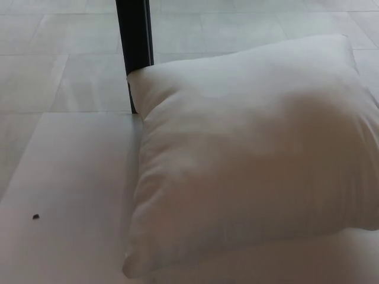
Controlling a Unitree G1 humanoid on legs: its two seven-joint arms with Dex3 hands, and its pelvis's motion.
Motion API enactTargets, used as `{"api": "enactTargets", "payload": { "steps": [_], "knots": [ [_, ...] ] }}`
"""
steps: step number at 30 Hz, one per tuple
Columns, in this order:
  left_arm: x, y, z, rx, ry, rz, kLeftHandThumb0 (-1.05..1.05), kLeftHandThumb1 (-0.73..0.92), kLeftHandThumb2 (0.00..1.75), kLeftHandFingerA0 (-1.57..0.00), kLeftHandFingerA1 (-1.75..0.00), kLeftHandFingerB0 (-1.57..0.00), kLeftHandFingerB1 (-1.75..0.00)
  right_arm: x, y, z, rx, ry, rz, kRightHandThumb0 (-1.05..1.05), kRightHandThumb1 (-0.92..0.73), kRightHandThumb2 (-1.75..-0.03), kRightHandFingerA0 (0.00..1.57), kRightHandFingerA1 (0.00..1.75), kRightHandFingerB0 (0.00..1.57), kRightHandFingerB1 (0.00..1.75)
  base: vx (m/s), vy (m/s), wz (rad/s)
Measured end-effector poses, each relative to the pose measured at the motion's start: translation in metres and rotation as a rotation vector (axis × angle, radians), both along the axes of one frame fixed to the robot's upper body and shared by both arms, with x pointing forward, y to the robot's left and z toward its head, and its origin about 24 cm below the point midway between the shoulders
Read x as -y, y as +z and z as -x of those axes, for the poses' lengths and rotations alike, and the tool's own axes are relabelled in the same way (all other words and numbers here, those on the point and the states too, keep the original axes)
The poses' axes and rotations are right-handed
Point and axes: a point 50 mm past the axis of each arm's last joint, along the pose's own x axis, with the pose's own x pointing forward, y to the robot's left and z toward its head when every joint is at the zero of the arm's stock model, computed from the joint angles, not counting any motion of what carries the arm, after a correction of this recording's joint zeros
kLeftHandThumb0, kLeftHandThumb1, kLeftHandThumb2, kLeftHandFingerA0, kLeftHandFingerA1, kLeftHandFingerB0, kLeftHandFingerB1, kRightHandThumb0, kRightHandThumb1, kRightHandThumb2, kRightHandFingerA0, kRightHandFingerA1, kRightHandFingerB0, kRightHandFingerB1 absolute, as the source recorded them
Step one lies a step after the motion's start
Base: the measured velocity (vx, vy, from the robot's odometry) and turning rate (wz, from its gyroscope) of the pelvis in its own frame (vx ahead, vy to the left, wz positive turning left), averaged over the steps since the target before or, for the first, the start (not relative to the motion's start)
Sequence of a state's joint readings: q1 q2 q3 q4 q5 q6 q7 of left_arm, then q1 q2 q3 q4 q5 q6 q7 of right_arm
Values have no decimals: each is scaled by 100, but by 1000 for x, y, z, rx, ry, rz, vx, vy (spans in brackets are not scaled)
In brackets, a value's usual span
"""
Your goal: The robot uses its left hand to press on the left side of the pillow kept in the middle of the desk and uses its right hand to lift up and the right side of the pillow and turn it over
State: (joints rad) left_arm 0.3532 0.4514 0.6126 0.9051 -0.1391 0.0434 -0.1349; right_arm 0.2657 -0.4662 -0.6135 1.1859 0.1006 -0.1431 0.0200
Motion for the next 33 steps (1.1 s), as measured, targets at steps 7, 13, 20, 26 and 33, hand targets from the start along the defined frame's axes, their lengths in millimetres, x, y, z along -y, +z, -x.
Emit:
{"api": "enactTargets", "payload": {
  "steps": [7,13,20,26,33],
  "knots": [
    [-21,21,11,156,215,-103,-105,40,102,-157,-154,-2,-175,16,15,0,196,-182,54,-85,-92,-68,32,37,0,22,0,0,0],
    [-31,37,-9,273,284,-199,-105,92,92,0,0,0,0,27,28,-22,358,-227,86,-84,-91,-68,43,34,17,36,0,0,0],
    [-42,73,-56,463,292,-333,-105,77,60,-13,-171,-6,-168,42,57,-71,534,-164,148,-87,-87,-67,50,35,25,39,0,0,0],
    [-42,127,-109,714,245,-418,-105,71,63,-70,-137,-11,-124,55,101,-124,710,-78,230,-92,-69,-103,55,56,24,50,0,0,0],
    [-23,196,-179,980,119,-442,-105,72,66,-84,-133,-14,-143,50,157,-191,924,52,288,-98,-70,-106,45,49,28,49,0,0,0]
  ]
}}
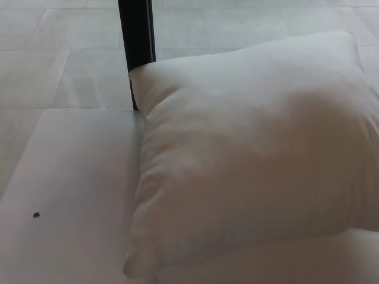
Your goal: The robot uses its left hand to press on the left side of the pillow kept in the middle of the desk and uses its right hand to lift up and the right side of the pillow and turn it over
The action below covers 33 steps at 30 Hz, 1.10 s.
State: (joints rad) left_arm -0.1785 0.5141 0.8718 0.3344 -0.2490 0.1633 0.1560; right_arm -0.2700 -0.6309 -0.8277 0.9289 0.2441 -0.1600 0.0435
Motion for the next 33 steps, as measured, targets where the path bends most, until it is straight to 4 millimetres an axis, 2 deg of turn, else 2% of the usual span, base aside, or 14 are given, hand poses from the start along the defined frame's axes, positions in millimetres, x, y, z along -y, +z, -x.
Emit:
{"api": "enactTargets", "payload": {
  "steps": [1,2,3,4,7,10,11,20,25,27,28,30,31,33],
  "knots": [
    [4,8,-8,22,-21,-9,-105,73,64,-78,-136,-8,-140,-2,7,-8,22,17,12,-101,-87,-67,49,34,30,38,0,0,0],
    [8,15,-16,43,-43,-17,-72,17,97,-42,-99,-4,-77,-5,14,-16,43,35,24,-101,-79,-77,41,39,23,34,0,0,0],
    [13,22,-23,63,-65,-24,-95,56,110,-66,-105,-2,-71,-7,21,-24,64,53,35,-95,-90,-68,38,35,24,30,0,0,0],
    [18,29,-31,82,-88,-30,-88,86,66,-21,-73,0,-44,-10,28,-32,85,71,46,-96,-71,-105,28,45,17,39,0,0,0],
    [32,47,-51,123,-152,-39,-91,68,113,0,-48,-5,-20,-20,48,-55,138,129,67,-99,-92,-67,34,36,18,26,0,0,0],
    [48,65,-69,152,-223,-58,-85,86,66,-30,-79,-1,-26,-33,67,-77,177,195,91,-99,-92,-71,35,42,21,28,0,0,0],
    [53,70,-74,158,-243,-63,-88,85,65,-22,-95,-8,-34,-36,73,-83,187,213,98,-95,-73,-116,28,52,10,38,0,0,0],
    [102,91,-111,153,-431,-81,-96,74,110,0,-29,0,-8,-76,103,-123,206,400,159,-103,-92,-69,33,41,23,28,0,0,0],
    [134,82,-129,79,-547,-67,-92,70,92,-11,-51,0,0,-103,101,-140,163,509,170,-96,-71,-114,26,50,15,41,0,0,0],
    [145,76,-135,44,-587,-56,-89,86,65,-17,-67,0,-24,-112,99,-146,142,547,173,-100,-90,-68,33,41,24,28,0,0,0],
    [152,71,-139,20,-611,-47,-92,71,82,-10,-63,-1,-10,-118,98,-149,129,570,172,-96,-70,-114,23,51,9,38,0,0,0],
    [165,62,-145,-21,-652,-29,-92,71,82,-10,-63,-1,-10,-127,94,-154,102,605,165,-96,-70,-114,23,51,9,38,0,0,0],
    [170,58,-147,-39,-670,-21,-88,87,64,-21,-123,-2,-25,-131,91,-156,89,619,161,-101,-91,-68,28,41,20,27,0,0,0],
    [182,51,-151,-76,-706,-5,-91,72,108,-32,-80,0,-21,-138,87,-160,63,647,154,-101,-92,-73,29,41,19,28,0,0,0]
  ]
}}
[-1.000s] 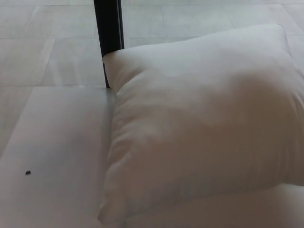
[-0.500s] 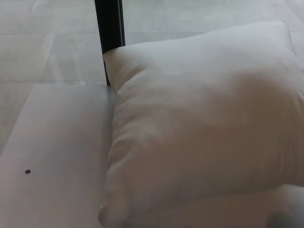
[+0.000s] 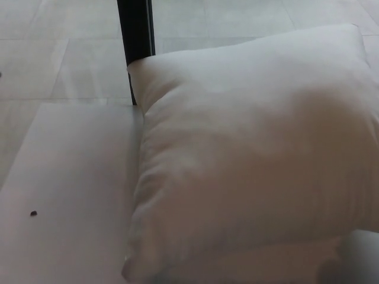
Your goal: The robot uses its left hand to press on the left side of the pillow kept in the middle of the desk and uses its right hand to lift up and the right side of the pillow and turn it over
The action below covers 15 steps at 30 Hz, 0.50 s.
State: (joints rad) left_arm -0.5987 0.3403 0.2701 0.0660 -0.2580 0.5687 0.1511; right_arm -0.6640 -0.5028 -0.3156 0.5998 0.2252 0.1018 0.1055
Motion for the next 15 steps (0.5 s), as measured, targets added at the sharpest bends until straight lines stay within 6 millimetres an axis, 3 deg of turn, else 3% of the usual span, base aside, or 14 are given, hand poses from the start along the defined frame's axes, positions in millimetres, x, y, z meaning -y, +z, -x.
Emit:
{"api": "enactTargets", "payload": {
  "steps": [1,2,3,9,10,11,13,14,15],
  "knots": [
    [6,-4,-2,-22,-19,-1,-93,70,108,-2,-60,0,-12,-3,-2,-2,-16,12,3,-100,-92,-72,31,42,20,28,0,0,0],
    [13,-9,-4,-45,-41,1,-89,65,103,-13,-59,0,-14,-7,-4,-3,-31,26,6,-100,-92,-71,35,45,22,28,0,0,0],
    [21,-15,-6,-71,-64,4,-94,68,108,-2,-42,0,-10,-12,-6,-5,-45,41,7,-99,-92,-71,35,45,22,28,0,0,0],
    [71,-49,-12,-224,-205,19,-95,77,109,0,-30,0,-11,-34,-23,-13,-137,109,8,-103,-92,-71,34,45,22,28,0,0,0],
    [79,-55,-12,-251,-229,20,-94,76,110,-1,-36,0,-11,-38,-26,-14,-152,120,5,-103,-92,-72,35,44,23,28,0,0,0],
    [91,-62,-11,-287,-261,23,-93,73,111,-8,-63,0,-13,-43,-30,-15,-174,136,5,-101,-92,-71,36,43,23,29,0,0,0],
    [103,-73,-9,-333,-297,27,-93,73,111,-8,-63,0,-13,-50,-35,-16,-199,154,8,-101,-92,-71,36,43,23,29,0,0,0],
    [112,-80,-7,-367,-320,30,-87,88,67,-30,-104,0,-12,-54,-38,-17,-219,166,11,-99,-92,-73,31,42,19,28,0,0,0],
    [118,-87,-6,-397,-336,34,-98,73,111,0,-55,-4,-8,-58,-41,-16,-236,177,16,-98,-92,-77,28,44,16,28,0,0,0]
  ]
}}
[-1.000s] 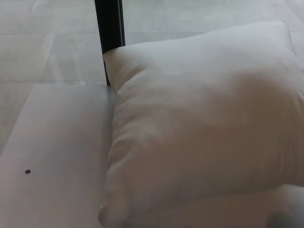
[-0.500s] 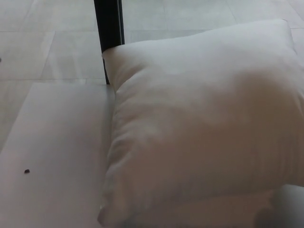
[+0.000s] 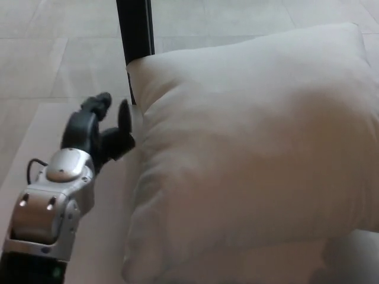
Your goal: The robot uses its left hand to press on the left side of the pillow kept in the middle of the desk and uses its right hand to lift up and the right side of the pillow and turn it over
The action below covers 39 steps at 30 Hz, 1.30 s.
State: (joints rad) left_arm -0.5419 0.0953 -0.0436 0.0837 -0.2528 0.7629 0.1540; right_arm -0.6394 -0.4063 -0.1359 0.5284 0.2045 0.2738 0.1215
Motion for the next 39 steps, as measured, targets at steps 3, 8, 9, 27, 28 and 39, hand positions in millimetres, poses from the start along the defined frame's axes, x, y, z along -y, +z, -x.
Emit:
{"api": "enactTargets", "payload": {
  "steps": [3,8,9,27,28,39],
  "knots": [
    [15,-18,5,-86,-31,10,-102,75,112,0,-27,0,-8,-7,-4,1,-37,29,23,-105,-92,-77,22,43,16,28,0,0,0],
    [32,-38,12,-195,-54,44,-105,77,117,-1,-32,0,-7,-16,-8,1,-93,72,33,-105,-92,-81,19,44,11,29,0,0,0],
    [35,-38,12,-203,-55,56,-105,78,118,-3,-40,0,-7,-18,-8,1,-102,84,33,-105,-77,-123,15,51,4,37,0,0,0],
    [64,-58,17,-242,39,349,-105,89,122,0,-29,0,-11,-108,9,-1,-69,348,85,-105,-92,-74,25,49,14,32,0,0,0],
    [65,-59,17,-239,47,367,-95,92,121,0,-35,0,-10,-112,9,0,-67,363,99,-101,-72,-117,21,56,8,40,0,0,0],
    [78,-65,14,-211,24,277,-105,79,115,0,-20,0,-15,-138,14,0,-35,409,190,-105,-92,-72,15,54,7,31,0,0,0]
  ]
}}
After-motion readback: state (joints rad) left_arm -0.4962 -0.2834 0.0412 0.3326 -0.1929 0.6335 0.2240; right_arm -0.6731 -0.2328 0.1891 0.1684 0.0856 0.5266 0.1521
